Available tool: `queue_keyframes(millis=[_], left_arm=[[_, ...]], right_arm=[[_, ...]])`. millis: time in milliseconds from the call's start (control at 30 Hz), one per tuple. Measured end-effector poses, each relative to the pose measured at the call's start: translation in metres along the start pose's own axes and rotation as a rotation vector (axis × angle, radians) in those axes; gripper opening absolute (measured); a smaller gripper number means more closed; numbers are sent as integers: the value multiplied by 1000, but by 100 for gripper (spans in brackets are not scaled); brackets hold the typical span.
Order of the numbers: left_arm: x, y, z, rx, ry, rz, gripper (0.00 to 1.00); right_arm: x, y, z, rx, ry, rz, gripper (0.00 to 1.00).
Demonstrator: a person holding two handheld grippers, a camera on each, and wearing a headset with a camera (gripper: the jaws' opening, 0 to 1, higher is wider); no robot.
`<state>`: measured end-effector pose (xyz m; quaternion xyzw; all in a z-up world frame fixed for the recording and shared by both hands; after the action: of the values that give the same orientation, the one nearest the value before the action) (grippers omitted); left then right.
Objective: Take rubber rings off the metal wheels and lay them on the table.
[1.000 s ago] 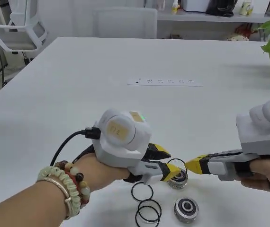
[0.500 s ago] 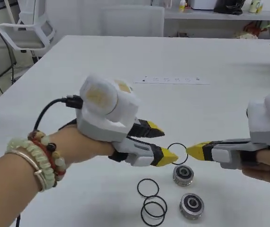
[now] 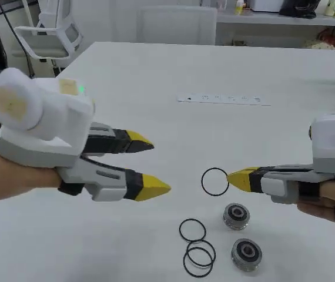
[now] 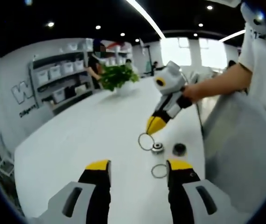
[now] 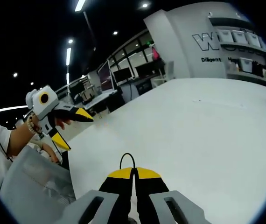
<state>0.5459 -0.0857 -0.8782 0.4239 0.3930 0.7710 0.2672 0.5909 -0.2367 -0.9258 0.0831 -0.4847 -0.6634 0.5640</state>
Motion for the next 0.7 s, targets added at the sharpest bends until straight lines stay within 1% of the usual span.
queue_keyframes(millis=[33, 133, 200, 233, 300, 333, 367, 400, 467, 533, 633, 700], left_arm=[[7, -4, -1, 23, 30, 1, 49], [18, -12, -8, 64, 63, -10, 49], [27, -19, -16, 101, 88, -16, 49], [31, -26, -21, 124, 99, -10, 50], [36, -35, -28, 149, 109, 6, 50], [38, -44, -34, 160, 104, 32, 50], [40, -49, -38, 164, 99, 49, 51], [42, -57, -43, 172, 97, 73, 51], [45, -63, -49, 182, 104, 84, 53], [48, -69, -54, 204, 112, 93, 53], [52, -81, -58, 221, 134, 132, 53], [54, -84, -60, 239, 144, 132, 53]], right_arm=[[-2, 0, 2, 3, 3, 2, 0], [-6, -1, 6, 13, 14, 9, 0], [-9, -2, 9, 14, 21, 13, 0], [-11, -2, 11, 17, 25, 16, 0], [-14, -4, 13, 16, 32, 23, 0], [-16, -6, 14, 18, 37, 32, 0], [-18, -7, 14, 20, 37, 37, 0], [-20, -9, 15, 23, 36, 47, 0], [-25, -12, 15, 27, 24, 57, 0], [-28, -14, 16, 33, 21, 62, 0], [-32, -17, 18, 29, 30, 72, 0], [-36, -20, 20, 26, 37, 83, 0]])
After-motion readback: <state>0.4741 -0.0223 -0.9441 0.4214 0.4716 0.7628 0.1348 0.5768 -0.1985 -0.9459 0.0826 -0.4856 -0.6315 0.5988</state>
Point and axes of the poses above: the centre of the closed fingertips' face, and the gripper's own axes: x roughly backward along the fingers, z roughly to its left, y roughly out of its top, the point moved 3 cm from there along x, roughly backward along the fingers, and after that the axes turned 13 degrees about -x, right-handed, at the moved point
